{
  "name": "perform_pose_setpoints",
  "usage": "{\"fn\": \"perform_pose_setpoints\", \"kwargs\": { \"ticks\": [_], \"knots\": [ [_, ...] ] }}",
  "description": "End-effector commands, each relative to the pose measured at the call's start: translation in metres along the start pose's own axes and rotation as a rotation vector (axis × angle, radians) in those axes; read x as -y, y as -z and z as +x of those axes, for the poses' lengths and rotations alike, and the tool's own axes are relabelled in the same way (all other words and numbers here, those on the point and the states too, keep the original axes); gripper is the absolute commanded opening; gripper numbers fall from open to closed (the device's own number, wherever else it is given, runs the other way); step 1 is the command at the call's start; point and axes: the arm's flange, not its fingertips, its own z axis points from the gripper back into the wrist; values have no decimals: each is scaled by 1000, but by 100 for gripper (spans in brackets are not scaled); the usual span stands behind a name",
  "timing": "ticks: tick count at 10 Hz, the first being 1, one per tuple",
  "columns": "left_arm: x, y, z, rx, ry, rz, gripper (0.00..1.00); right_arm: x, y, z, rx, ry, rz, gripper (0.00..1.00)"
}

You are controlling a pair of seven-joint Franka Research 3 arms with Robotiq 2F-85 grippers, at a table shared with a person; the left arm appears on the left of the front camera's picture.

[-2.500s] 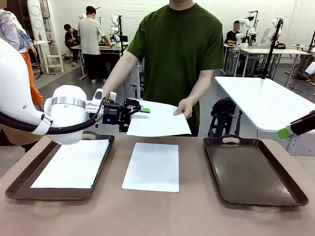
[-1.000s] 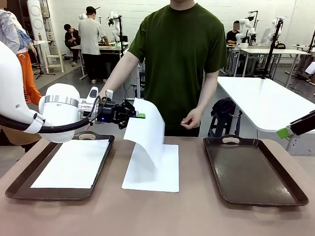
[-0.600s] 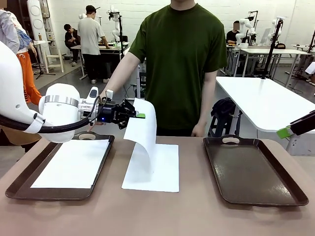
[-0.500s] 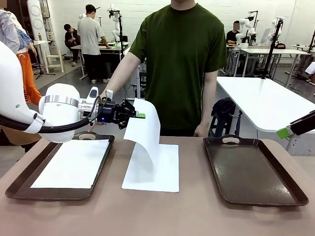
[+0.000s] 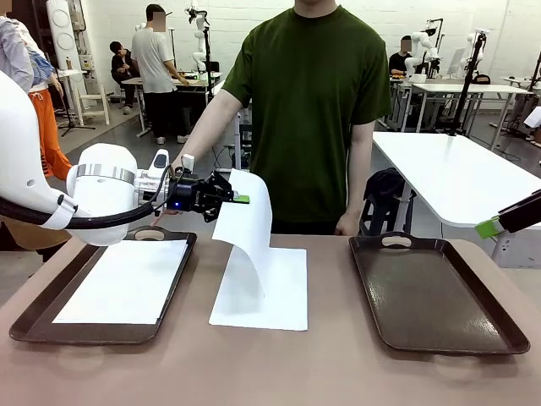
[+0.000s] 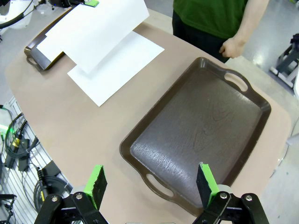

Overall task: Sort the A4 documents.
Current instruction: Place the A4 Paper in the designated Handle tray.

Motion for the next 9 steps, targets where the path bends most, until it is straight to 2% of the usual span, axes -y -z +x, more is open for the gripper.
{"fn": "perform_pose_setpoints", "kwargs": {
  "ticks": [1, 2, 3, 5, 9],
  "knots": [
    [0, 0, 0, 0, 0, 0, 1, 1, 2, 0, 7, 1, 19, 100],
    [9, -16, 5, -54, 47, -7, 1, 1, 2, 0, 7, 1, 19, 100],
    [18, -37, 12, -75, 64, -45, 1, 1, 2, 0, 7, 1, 19, 100],
    [31, -88, 24, -111, 123, -34, 1, 1, 2, 0, 7, 1, 19, 100],
    [30, -166, 27, -102, 82, 54, 1, 1, 2, 0, 7, 1, 19, 100]
  ]
}}
